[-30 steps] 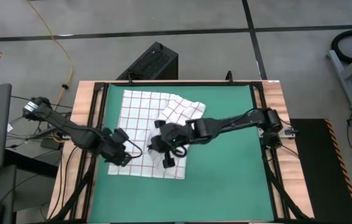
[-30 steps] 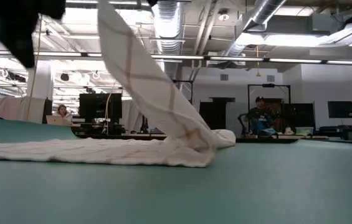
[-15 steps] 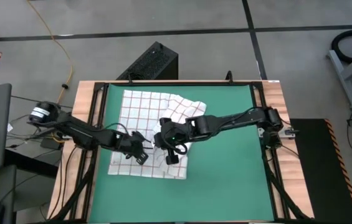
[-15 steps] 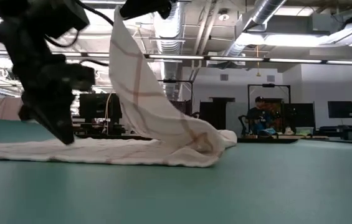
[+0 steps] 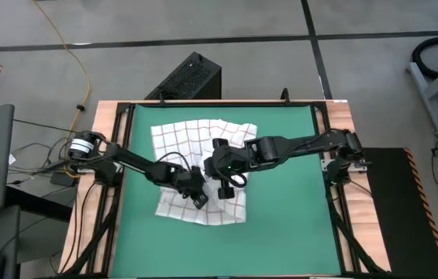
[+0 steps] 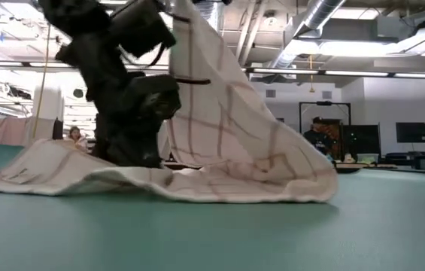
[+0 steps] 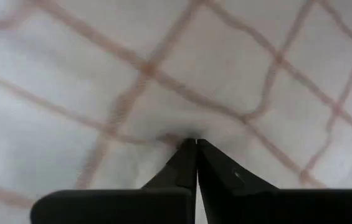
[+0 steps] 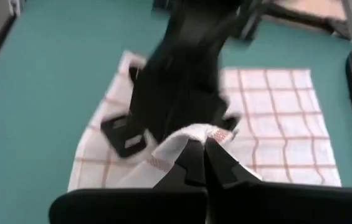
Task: Roll towel into tight, uniform cylinder
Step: Roll the white towel
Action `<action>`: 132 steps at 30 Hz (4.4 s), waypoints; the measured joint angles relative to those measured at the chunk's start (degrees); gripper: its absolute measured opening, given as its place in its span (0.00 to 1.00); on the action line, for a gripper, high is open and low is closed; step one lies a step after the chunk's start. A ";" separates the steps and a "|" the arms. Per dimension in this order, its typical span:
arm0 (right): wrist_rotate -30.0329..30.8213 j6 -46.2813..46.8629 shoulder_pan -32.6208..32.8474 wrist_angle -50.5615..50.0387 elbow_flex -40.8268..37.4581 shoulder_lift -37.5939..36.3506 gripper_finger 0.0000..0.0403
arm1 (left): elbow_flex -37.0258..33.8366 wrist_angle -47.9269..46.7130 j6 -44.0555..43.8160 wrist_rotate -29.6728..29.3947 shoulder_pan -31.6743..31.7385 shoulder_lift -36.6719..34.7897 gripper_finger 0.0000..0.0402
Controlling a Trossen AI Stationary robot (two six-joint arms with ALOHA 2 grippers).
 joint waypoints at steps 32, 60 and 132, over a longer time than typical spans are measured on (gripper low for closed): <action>-16.19 -8.06 1.07 37.46 -2.00 14.05 0.00 | 18.03 -69.28 -36.14 -19.66 -16.00 -41.46 0.00; -23.66 -17.05 0.29 39.59 14.14 36.75 0.02 | 18.03 -69.25 -35.10 -20.04 -16.00 -39.47 0.00; -24.26 -42.07 -38.40 -3.71 13.92 31.65 0.46 | 15.98 -66.40 -34.07 -30.21 -20.52 -40.24 0.00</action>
